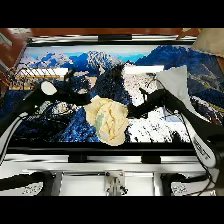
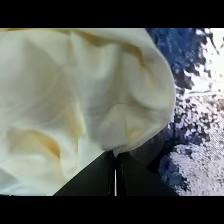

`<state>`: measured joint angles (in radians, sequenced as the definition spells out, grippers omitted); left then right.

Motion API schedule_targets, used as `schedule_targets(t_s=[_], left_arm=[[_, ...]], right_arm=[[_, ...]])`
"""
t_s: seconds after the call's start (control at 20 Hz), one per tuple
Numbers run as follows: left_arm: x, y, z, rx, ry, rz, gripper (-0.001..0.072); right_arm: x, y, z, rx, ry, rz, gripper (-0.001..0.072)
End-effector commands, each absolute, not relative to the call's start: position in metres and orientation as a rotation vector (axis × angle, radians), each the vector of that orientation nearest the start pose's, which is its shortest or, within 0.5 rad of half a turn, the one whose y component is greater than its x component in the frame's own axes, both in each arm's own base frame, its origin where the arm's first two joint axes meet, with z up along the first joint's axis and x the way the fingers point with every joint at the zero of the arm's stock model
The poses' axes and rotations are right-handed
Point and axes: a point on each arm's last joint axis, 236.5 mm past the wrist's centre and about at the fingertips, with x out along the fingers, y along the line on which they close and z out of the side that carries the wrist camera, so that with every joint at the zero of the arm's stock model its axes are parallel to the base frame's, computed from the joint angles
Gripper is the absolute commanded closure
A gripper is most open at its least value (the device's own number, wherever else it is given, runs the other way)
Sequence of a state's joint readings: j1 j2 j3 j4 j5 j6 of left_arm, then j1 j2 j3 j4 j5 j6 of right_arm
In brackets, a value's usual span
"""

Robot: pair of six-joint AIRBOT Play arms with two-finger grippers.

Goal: Fold the shirts.

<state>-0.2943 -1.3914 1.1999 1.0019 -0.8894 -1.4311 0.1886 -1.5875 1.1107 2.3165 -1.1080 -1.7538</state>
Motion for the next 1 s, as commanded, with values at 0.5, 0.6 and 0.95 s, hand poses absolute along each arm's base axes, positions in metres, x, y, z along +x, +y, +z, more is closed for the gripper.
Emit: schedule_targets(t_s=[0.5, 0.6, 0.95], left_arm=[[0.206, -0.131, 0.605, -0.155, -0.394, -0.599, 0.0673], [0.174, -0.123, 0.612, -0.198, -0.410, -0.619, 0.0673], [0.207, -0.131, 0.550, -0.096, -0.157, -0.581, 0.0673]], right_arm=[[0.281, 0.131, 0.489, -0.016, -0.016, 0.515, 0.0636], [0.248, 0.128, 0.528, 0.047, -0.138, 0.532, 0.0636], [0.273, 0.141, 0.522, 0.103, -0.108, 0.576, 0.0635]])
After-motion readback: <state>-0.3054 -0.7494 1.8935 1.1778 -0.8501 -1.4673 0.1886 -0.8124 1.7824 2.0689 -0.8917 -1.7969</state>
